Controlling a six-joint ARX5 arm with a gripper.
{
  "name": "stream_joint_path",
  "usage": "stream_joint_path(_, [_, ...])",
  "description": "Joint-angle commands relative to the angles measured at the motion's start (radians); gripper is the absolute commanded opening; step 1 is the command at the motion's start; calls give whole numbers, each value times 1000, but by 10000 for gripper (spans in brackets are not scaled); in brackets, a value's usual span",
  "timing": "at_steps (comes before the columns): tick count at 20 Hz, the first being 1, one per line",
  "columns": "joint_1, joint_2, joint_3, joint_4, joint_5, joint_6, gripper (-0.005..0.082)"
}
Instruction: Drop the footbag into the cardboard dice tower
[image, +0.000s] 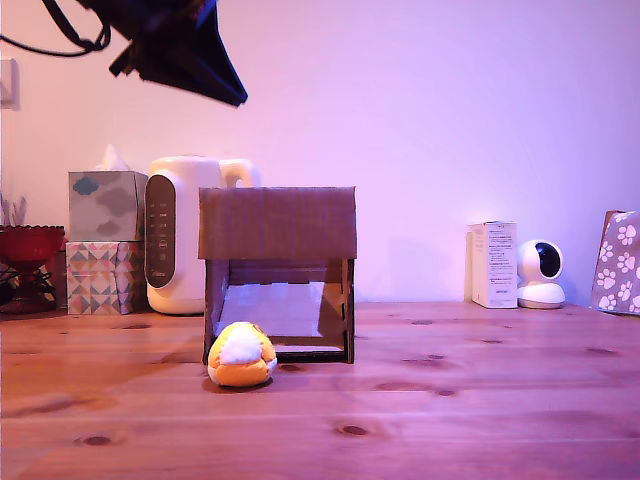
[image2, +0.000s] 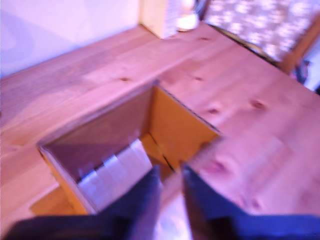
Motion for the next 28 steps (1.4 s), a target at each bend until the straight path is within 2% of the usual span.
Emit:
stream_joint_path(1, [1, -18, -84, 40, 23, 10, -24])
stream_joint_path(6, [-1, -101, -291, 245, 53, -14, -24])
stream_joint_path(8, [-6, -148, -378, 327, 59, -44, -24])
stream_joint_path(12, [-13, -252, -543, 474, 36, -108, -24])
stream_joint_path(22, [-13, -356, -790, 645, -10, -168, -24])
stream_joint_path(25, [-13, -399, -837, 649, -23, -170, -24])
stream_joint_path(28, [-13, -465, -886, 639, -36, -194, -24])
